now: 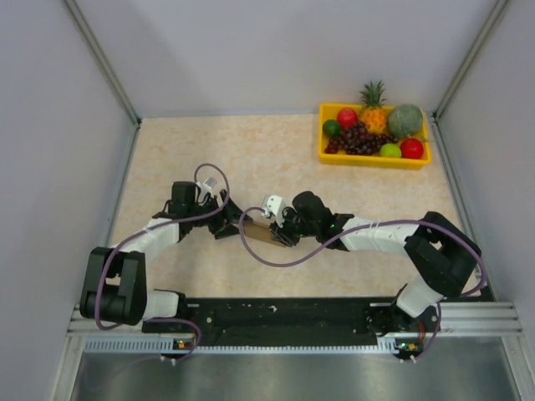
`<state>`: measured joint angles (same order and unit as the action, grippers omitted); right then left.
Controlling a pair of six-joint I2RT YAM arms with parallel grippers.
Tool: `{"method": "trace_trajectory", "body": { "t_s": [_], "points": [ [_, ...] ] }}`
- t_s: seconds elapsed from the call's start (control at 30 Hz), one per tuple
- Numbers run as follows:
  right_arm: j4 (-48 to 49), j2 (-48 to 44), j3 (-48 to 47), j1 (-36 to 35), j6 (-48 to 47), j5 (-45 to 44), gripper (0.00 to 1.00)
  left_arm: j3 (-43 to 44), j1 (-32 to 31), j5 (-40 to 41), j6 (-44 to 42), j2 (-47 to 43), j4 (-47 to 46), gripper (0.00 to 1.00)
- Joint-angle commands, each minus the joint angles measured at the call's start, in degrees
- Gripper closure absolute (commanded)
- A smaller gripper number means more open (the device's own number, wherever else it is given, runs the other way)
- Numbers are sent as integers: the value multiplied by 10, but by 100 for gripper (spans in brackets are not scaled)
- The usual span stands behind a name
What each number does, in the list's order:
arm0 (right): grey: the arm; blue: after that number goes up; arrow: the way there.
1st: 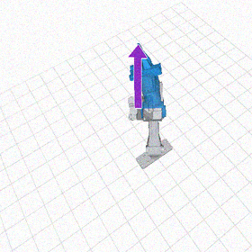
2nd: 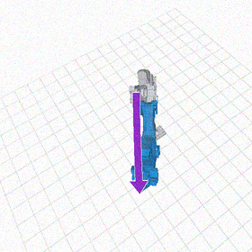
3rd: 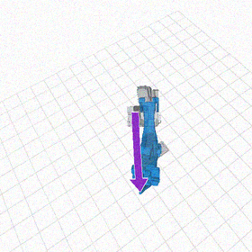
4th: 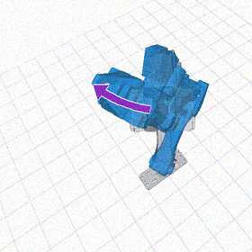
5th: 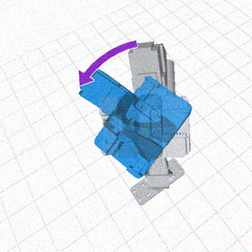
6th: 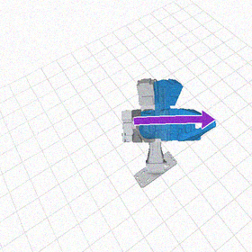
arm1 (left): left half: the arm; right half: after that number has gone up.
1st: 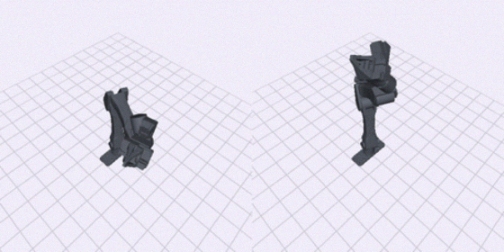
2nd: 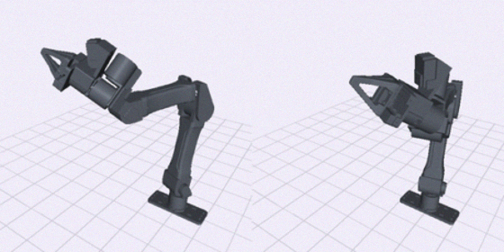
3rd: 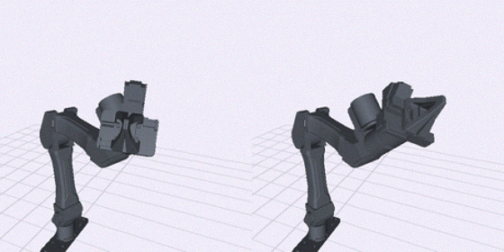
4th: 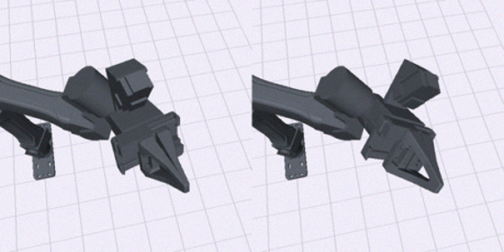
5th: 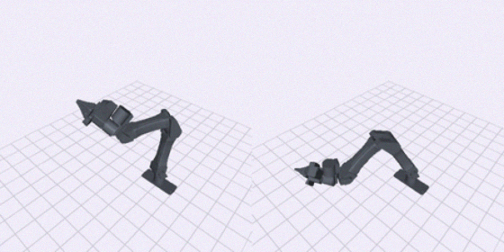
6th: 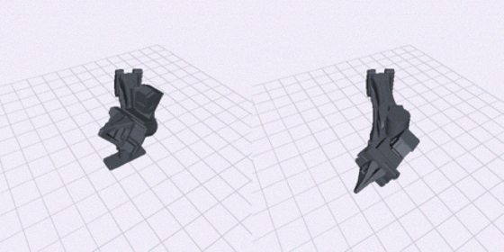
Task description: Fold the paper box
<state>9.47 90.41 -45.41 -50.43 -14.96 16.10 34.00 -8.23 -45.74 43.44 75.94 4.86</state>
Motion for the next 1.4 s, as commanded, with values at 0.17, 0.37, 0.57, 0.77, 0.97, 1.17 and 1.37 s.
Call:
{"method": "trace_trajectory", "body": {
  "t_s": [0.17, 0.37, 0.57, 0.77, 0.97, 1.17, 1.37],
  "points": [
    [-36, 0, -2, 4, -7, -12, 90, -15, 25, -23, 10, 42, -72, 24],
    [-38, 4, -5, 4, -8, -13, 91, -24, 33, -36, 9, 54, -89, 29],
    [-43, 12, -9, 4, -5, -15, 92, -51, 33, -45, 19, 65, -126, 36],
    [-29, 15, -1, 4, 8, -33, 95, -105, 39, -42, 49, 78, -215, 47],
    [-19, 20, 2, 4, 15, -48, 96, -147, 52, -34, 50, 99, -280, 58],
    [-13, 16, 11, 3, 21, -61, 93, -191, 58, -32, 83, 154, -374, 67],
    [-51, 7, -10, 1, 66, -16, 64, -184, 58, -11, 46, 144, -329, 68]
  ]
}}
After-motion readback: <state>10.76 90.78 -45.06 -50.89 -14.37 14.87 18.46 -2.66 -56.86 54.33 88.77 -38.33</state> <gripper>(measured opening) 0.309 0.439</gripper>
